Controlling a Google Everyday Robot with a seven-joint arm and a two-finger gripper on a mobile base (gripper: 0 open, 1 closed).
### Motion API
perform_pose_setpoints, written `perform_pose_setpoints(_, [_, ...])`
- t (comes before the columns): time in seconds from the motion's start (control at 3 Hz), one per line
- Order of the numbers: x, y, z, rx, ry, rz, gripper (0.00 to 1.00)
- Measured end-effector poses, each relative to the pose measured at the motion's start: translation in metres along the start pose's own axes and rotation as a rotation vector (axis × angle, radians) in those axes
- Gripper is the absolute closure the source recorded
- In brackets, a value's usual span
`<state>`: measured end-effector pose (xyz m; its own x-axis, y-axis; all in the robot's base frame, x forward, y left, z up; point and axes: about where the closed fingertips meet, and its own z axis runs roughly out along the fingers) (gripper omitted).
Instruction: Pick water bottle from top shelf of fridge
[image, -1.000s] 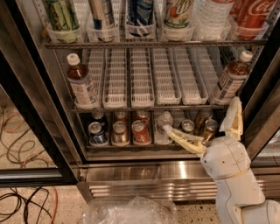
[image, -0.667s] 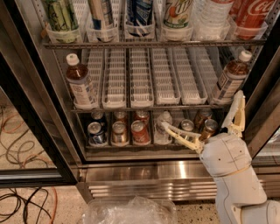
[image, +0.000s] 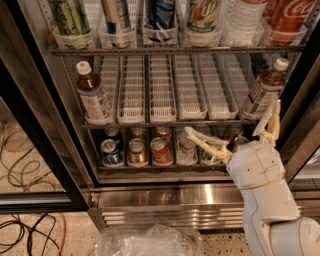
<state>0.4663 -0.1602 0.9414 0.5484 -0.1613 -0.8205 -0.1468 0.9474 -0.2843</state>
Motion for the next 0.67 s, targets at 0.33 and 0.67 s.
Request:
perform_pose_setpoints(0.33, [-0.002,-0.010,0.021,0.025,-0.014,-0.026,0.00])
perform_pose_setpoints(0.67, [-0.005,-0.023,0.041,0.068,-0.028,-0.054,0.00])
